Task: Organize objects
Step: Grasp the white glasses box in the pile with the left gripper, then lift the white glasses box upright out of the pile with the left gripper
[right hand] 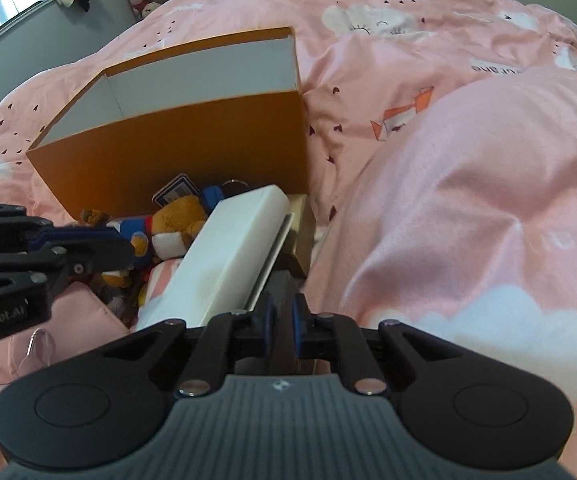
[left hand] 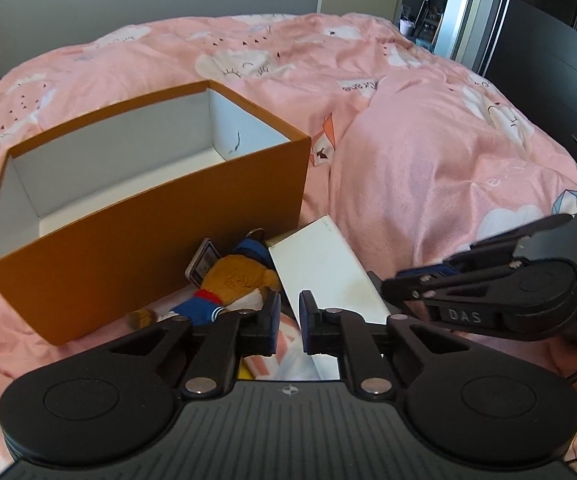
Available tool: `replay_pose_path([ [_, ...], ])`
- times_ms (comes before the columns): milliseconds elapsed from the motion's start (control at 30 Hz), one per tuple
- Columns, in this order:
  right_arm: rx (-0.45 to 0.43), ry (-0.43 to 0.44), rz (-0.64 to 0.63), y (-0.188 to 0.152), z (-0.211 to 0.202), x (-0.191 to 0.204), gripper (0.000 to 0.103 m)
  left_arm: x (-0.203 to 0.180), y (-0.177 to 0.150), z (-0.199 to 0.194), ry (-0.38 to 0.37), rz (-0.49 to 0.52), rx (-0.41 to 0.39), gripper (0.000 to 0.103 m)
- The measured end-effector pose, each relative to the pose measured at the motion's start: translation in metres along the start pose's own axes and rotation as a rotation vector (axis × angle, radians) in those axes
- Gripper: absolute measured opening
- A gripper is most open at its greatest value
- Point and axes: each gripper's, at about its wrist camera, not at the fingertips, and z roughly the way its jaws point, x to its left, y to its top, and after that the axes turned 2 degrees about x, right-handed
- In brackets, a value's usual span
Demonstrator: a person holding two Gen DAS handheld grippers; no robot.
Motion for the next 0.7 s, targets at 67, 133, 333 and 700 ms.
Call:
replay_pose_path([
  [67, -0.004, -0.011, -0.008, 0.006, 0.006, -0.001, 0.011, 0.001, 0.003, 0.004, -0.004, -0.003, 0.013, 0.014],
  [133, 0.004, 0.002, -0.007, 0.013, 0.012, -0.002, 0.011, 0.003, 0.005, 0.008, -0.001, -0.009, 0.025, 0.014],
  [333, 0.014, 0.058, 0.015, 0.019, 0.024, -0.001, 0.012, 0.015, 0.005, 0.011, 0.018, -0.071, 0.029, 0.014],
  [700, 0.009, 0.193, 0.012, 0.021, 0.029, 0.021, 0.011, 0.038, -0.004, 0.002, 0.022, -0.19, 0.05, 0.03],
])
